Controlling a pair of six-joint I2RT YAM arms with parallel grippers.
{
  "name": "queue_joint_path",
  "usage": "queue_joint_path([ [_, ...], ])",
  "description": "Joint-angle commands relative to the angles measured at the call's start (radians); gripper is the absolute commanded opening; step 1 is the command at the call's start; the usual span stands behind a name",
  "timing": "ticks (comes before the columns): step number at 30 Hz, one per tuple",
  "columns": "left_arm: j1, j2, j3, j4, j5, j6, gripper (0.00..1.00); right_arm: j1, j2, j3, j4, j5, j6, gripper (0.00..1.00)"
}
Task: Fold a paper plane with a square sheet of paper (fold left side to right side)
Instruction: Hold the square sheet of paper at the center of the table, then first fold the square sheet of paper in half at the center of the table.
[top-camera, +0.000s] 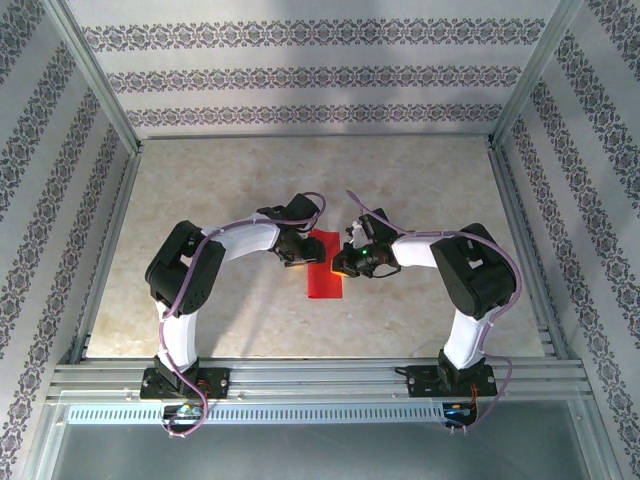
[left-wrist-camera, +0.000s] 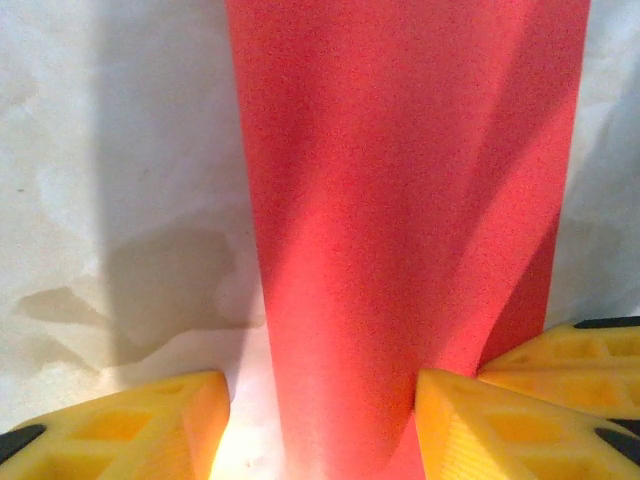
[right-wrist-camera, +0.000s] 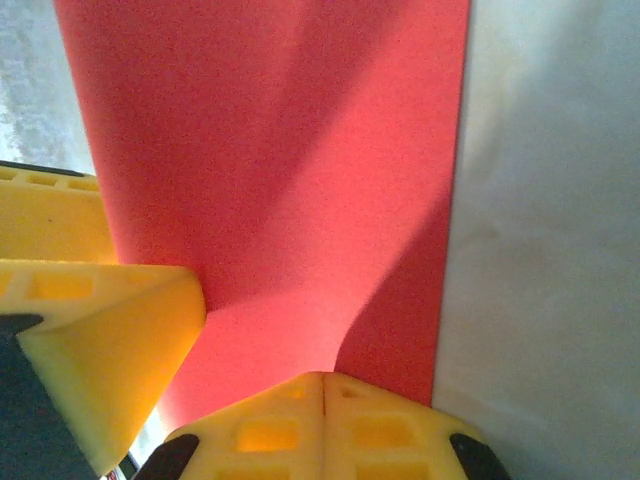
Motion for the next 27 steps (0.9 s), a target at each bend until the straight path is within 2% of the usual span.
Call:
queue_joint_path([
  [1,-0.007,0.006,-0.045,0.009,-0.028,0.005,0.56,0.011,0.055,0.001,-0.112,0.091,-0.044,0.00],
  [5,0.013,-0.086,-0.048,-0.014,-0.068,0.030,0.61,0.011,0.067,-0.002,-0.123,0.106,-0.048,0.00],
  [10,0.030,-0.204,-0.076,0.001,-0.088,0.080,0.59,0.013,0.076,-0.002,-0.121,0.111,-0.046,0.00],
  [12,0.031,-0.243,-0.092,0.027,-0.068,0.097,0.52,0.013,0.077,-0.001,-0.120,0.111,-0.046,0.00],
  [14,0.031,-0.273,-0.120,0.081,-0.007,0.107,0.38,0.013,0.080,0.001,-0.120,0.113,-0.046,0.00],
  [18,0.031,-0.261,-0.156,0.169,0.116,0.118,0.16,0.016,0.080,0.004,-0.120,0.114,-0.044,0.00],
  [20,0.030,-0.235,-0.169,0.210,0.173,0.111,0.11,0.016,0.080,0.002,-0.120,0.115,-0.043,0.00],
  [23,0.030,-0.188,-0.191,0.292,0.254,0.083,0.08,0.016,0.083,0.002,-0.123,0.116,-0.046,0.00],
  [27,0.029,-0.141,-0.198,0.311,0.247,0.073,0.06,0.017,0.091,0.005,-0.125,0.116,-0.046,0.00],
])
